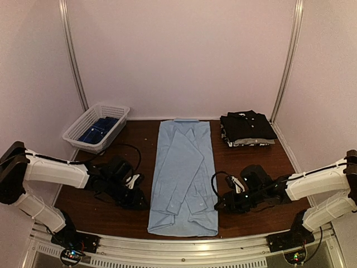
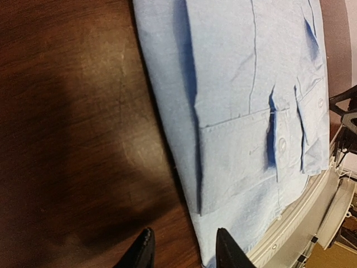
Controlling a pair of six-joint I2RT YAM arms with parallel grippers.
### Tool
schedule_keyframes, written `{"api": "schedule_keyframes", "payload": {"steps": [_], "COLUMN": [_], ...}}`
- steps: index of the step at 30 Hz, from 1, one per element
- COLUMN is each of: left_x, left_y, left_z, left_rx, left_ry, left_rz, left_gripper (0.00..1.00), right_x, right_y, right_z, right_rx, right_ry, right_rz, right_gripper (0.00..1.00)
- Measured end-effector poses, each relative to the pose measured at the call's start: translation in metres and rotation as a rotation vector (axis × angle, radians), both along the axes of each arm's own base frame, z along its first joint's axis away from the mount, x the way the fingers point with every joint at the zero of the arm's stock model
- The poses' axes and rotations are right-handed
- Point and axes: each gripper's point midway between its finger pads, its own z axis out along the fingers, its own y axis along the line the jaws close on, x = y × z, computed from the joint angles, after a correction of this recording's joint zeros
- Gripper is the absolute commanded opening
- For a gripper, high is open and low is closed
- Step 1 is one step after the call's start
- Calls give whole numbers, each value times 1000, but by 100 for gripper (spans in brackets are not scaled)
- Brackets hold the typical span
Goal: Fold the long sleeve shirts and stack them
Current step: Pick up the rectangle-folded shirt from the center of the board.
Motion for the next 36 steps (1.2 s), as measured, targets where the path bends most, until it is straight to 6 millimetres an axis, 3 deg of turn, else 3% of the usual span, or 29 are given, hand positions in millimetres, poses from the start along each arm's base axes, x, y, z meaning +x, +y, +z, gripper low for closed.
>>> {"api": "schedule_keyframes", "payload": {"steps": [12,24,36], "left_x": [-2,4,-4], "left_y": [-6,-19,-32], "left_z": [-9,-10,-12], "left_rx": [3,-32,-47], "left_ry": [11,-1,25], "left_rz": [-15,-23,-40], "left_gripper": [39,38,23], "right_x": [-3,0,-1], "right_y": [4,12,15], "right_z": [-6,-8,-12], "right_rx": [43,87,107], "right_ry": [23,27,40], "right_rz": [-30,-32,-33], "right_gripper": [50,39,28]}}
